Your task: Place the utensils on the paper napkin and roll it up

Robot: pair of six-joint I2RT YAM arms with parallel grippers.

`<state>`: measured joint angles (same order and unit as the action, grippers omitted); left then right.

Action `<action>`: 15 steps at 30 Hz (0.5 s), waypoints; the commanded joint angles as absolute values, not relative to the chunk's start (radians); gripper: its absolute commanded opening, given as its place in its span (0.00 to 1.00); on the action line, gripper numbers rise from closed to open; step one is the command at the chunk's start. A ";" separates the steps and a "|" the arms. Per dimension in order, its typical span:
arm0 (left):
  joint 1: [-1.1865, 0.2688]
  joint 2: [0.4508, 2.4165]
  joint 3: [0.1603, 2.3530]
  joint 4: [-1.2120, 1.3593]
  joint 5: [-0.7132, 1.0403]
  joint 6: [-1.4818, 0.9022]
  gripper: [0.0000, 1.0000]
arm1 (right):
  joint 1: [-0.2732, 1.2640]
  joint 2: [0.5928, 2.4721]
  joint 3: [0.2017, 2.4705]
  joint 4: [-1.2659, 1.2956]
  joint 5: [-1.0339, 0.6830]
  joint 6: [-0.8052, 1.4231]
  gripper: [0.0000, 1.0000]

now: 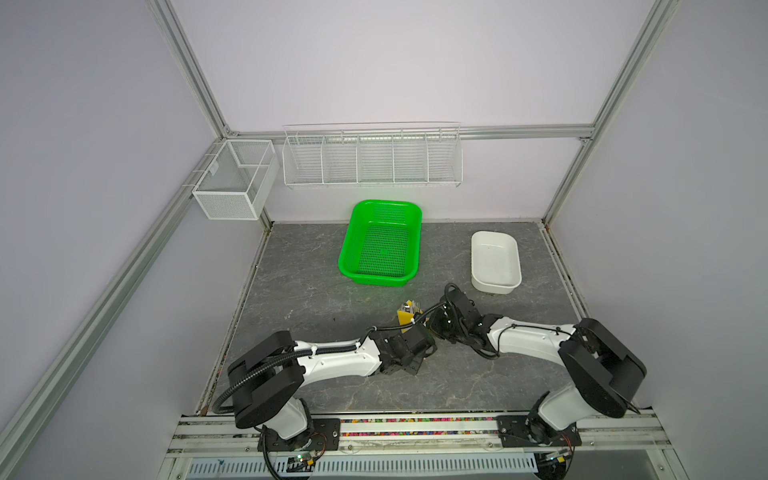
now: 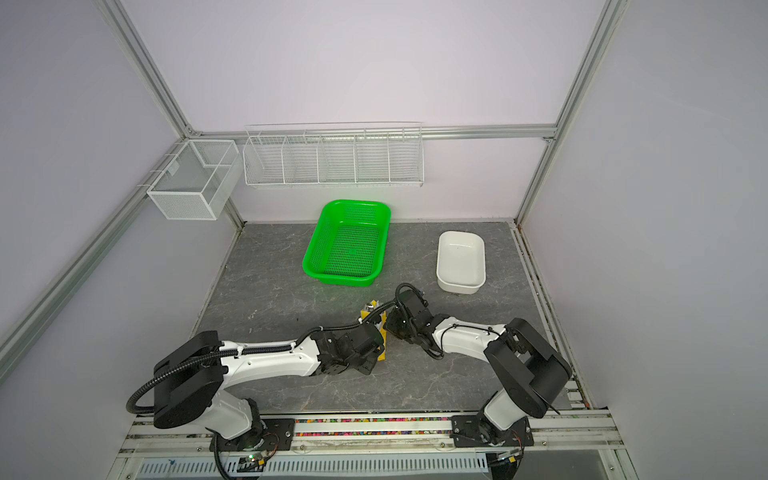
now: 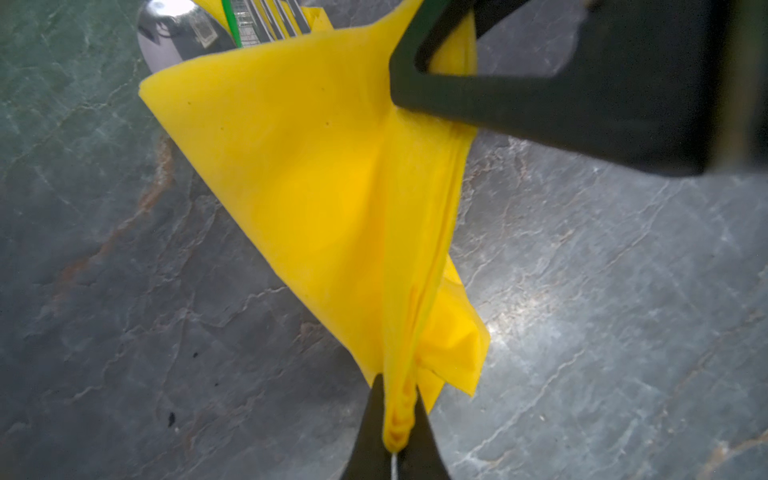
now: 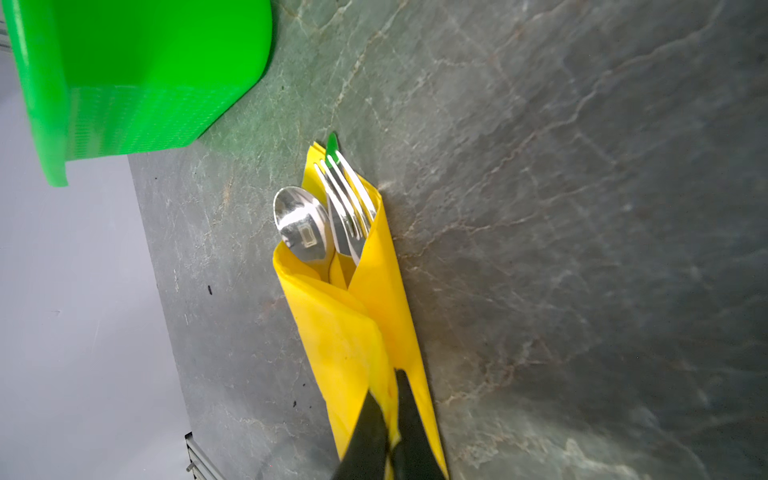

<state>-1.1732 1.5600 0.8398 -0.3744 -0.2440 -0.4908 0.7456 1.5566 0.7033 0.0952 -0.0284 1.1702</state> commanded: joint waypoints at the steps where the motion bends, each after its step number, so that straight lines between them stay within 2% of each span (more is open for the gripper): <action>1: -1.184 1.569 0.867 -0.386 -0.261 -0.469 0.11 | 0.729 1.527 0.675 0.107 -0.009 1.187 0.07; 5: -1.183 1.555 0.859 -0.375 -0.219 -0.448 0.31 | 0.722 1.535 0.676 0.112 -0.023 1.176 0.07; 8: -1.184 1.509 0.850 -0.378 -0.191 -0.442 0.40 | 0.718 1.538 0.669 0.126 -0.029 1.167 0.06; 15: -1.149 1.243 0.711 -0.251 -0.111 -0.511 0.41 | 0.705 1.529 0.641 0.152 -0.046 1.119 0.06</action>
